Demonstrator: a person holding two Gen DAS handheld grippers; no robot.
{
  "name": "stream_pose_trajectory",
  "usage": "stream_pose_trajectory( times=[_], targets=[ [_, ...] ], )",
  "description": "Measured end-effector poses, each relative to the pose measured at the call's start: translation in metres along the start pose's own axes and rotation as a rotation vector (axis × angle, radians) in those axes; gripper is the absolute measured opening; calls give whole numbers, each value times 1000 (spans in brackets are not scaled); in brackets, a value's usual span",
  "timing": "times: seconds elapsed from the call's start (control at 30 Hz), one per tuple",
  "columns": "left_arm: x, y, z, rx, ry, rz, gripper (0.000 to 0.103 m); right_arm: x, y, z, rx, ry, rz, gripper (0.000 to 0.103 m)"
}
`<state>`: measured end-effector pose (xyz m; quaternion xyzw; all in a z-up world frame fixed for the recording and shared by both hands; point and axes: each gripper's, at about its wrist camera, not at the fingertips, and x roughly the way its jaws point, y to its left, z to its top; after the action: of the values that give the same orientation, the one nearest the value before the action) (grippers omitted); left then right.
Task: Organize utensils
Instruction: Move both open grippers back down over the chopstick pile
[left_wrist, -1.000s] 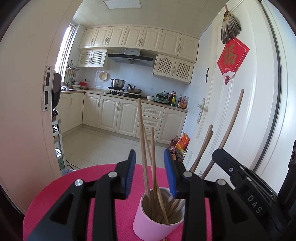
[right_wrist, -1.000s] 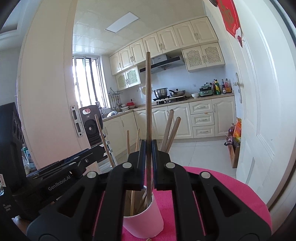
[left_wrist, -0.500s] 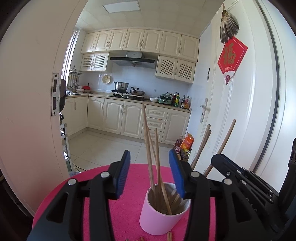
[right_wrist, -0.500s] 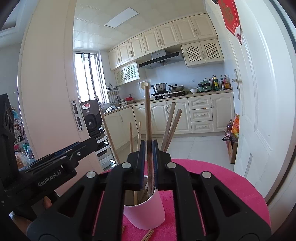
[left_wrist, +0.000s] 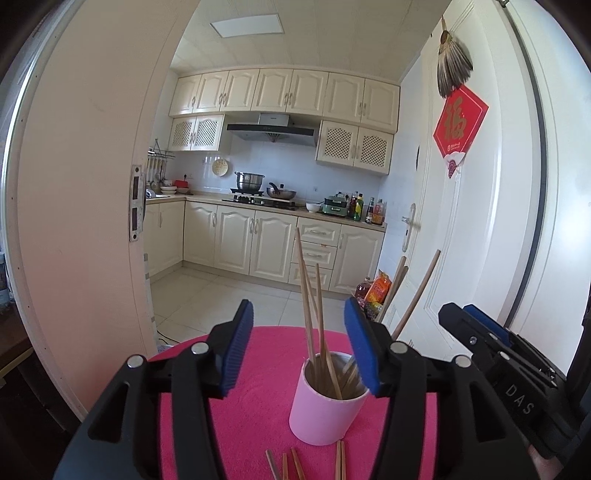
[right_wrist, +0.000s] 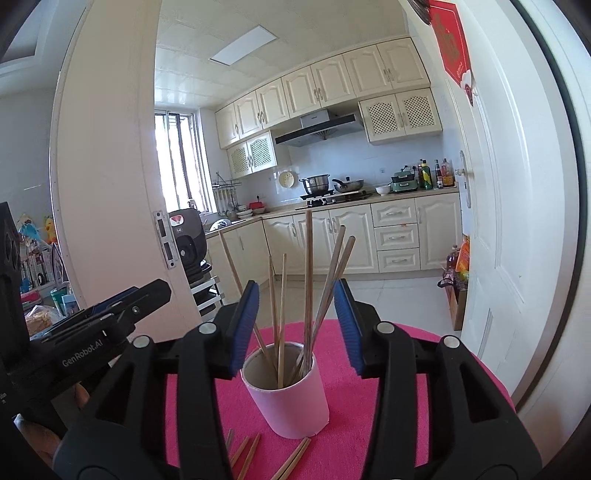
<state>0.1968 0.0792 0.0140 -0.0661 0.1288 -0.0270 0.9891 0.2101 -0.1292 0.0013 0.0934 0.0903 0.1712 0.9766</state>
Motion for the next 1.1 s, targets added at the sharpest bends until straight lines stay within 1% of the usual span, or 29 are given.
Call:
stream_pose_trajectory(
  times=[0.1, 0.17, 0.3, 0.33, 0.43, 0.6, 0.73, 0.8, 0.87, 1.0, 1.03, 1.07, 1.1],
  targets=[
    [-14, 2, -3, 6, 11, 9, 53, -11, 1, -2, 2, 18, -7, 45],
    [-21, 4, -7, 10, 36, 12, 54, -16, 1, -5, 2, 38, -12, 46],
    [-26, 11, -18, -6, 138, 0, 55, -25, 2, -15, 10, 114, -19, 46],
    [-25, 14, -22, -16, 175, -8, 55, -26, 2, -18, 15, 136, -16, 46],
    [-17, 22, -38, -48, 321, -35, 55, -27, 1, -30, 22, 217, -15, 47],
    [0, 32, -76, -67, 567, -18, 55, -24, -2, -51, 36, 349, -23, 49],
    [6, 35, -103, -70, 695, -16, 55, -21, -4, -67, 68, 438, -16, 49],
    [8, 33, -115, -72, 754, -30, 54, -20, -6, -75, 74, 477, -12, 49],
    [9, 32, -124, -76, 789, -45, 54, -19, -5, -80, 71, 506, -7, 49],
    [11, 21, -134, -41, 828, -37, 54, -16, -2, -88, 67, 558, 3, 49],
    [12, 19, -136, -35, 837, -37, 50, -15, -1, -90, 65, 569, 6, 49],
    [15, 17, -138, -29, 848, -38, 42, -15, -1, -91, 63, 578, 9, 49],
    [17, 15, -141, -26, 862, -36, 41, -14, 0, -93, 63, 586, 13, 49]
  ],
)
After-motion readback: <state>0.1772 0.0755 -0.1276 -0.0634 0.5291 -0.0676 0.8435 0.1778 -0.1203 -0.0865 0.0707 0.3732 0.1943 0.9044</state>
